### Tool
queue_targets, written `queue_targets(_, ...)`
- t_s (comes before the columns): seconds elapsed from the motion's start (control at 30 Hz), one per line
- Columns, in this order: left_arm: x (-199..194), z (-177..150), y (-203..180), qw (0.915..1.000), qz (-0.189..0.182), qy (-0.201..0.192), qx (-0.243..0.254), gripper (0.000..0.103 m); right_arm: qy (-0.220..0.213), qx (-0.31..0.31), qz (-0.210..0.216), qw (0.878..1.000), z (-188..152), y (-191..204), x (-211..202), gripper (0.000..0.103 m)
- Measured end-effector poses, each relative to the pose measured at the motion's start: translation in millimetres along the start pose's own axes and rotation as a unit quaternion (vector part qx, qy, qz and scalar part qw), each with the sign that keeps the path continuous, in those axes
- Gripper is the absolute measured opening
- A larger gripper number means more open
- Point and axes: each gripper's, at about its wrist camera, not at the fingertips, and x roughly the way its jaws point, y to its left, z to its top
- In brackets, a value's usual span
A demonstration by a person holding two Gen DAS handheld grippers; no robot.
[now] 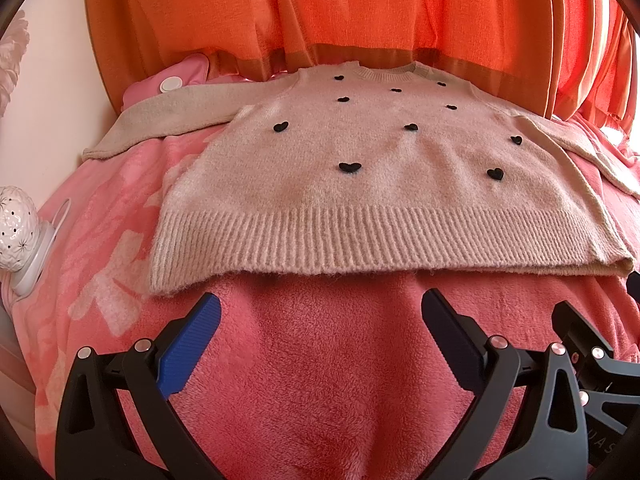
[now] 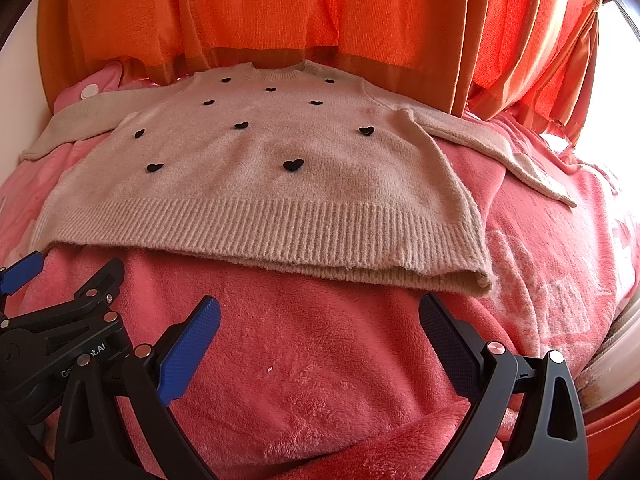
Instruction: Fold small clothes
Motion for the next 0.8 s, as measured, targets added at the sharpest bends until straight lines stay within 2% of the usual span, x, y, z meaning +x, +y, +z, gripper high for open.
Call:
queue_targets(0.53,0,0,1,1.0,0.001,0.001,0.001,0.098,0.0,-0.001,-0.001,1.0,0,1,0,0.097)
queue_targets(0.6,0,-1,2,1.0,-0.003,0.002,-0.002,0.098,0.005,0.003,0.01,1.0,1,-1,1,0.097)
queue_targets(0.67,-1,1,9,0.9994,-0.03,0.009,-0.016,0.098,0.02,0.016,0.044,0.999,7,-11,3,0.095)
queue_targets(0.73,-4,8,23,0.998,-0.046,0.013,-0.041,0.098,0.022,0.069,0.072,0.995,22,-45,5,0.094)
queue_targets(0.8,-7,17,43,0.9953,-0.063,0.014,-0.073,0.098,0.011,0.109,0.065,0.992,39,-84,10,0.094)
